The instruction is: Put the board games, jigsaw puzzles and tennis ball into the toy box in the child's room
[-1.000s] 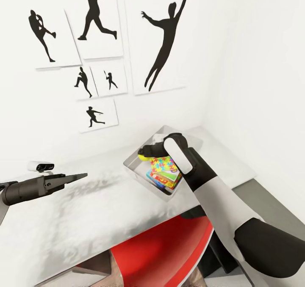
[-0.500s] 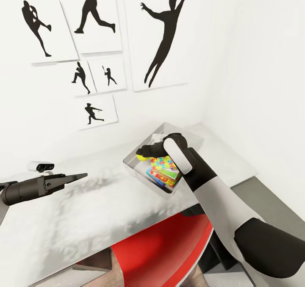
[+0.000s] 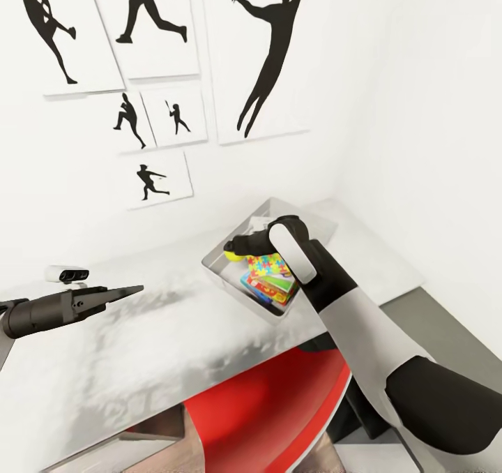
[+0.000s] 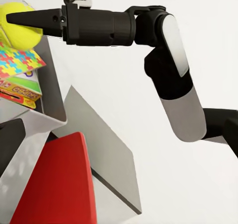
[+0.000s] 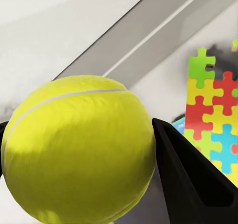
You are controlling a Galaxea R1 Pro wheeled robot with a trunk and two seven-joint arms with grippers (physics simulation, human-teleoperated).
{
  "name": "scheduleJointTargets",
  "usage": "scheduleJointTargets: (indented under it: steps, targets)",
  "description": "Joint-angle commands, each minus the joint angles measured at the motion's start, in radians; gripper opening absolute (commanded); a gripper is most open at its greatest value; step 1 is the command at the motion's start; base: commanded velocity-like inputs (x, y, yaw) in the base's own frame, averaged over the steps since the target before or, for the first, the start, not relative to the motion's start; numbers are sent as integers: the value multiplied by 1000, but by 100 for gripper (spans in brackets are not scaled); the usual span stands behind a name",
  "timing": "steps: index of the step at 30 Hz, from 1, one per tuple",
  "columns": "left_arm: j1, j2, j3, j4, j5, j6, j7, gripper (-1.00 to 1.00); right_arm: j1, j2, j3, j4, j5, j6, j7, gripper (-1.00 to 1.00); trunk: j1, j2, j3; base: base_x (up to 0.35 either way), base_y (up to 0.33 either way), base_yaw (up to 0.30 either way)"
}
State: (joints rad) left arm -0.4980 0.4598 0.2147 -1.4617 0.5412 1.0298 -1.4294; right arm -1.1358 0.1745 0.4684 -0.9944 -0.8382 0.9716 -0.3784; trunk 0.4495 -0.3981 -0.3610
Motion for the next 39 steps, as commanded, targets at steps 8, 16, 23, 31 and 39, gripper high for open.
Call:
scheduleJointTargets:
  steps: [8, 16, 23, 31, 39]
  targets:
    - [-1, 0, 0, 0, 2, 10, -2, 100, -20, 0, 1, 2, -14, 1, -11, -100, 1, -2, -15, 0, 0, 0]
    - [-1, 2, 0, 0, 2, 11, -3, 100, -22, 0, 1, 2, -15, 1, -11, -100, 1, -2, -28, 0, 0, 0]
    - [-1, 2, 0, 0, 2, 11, -3, 100, -22, 0, 1, -1, -15, 1, -10, -100, 1, -2, -39, 0, 0, 0]
    - [-1, 2, 0, 0, 2, 12, -3, 100, -22, 0, 1, -1, -16, 1, -10, -100, 1, -2, -52, 0, 0, 0]
    - [-1, 2, 0, 0, 2, 12, -3, 100, -22, 0, 1, -3, -16, 1, -10, -100, 1, -2, -65, 0, 0, 0]
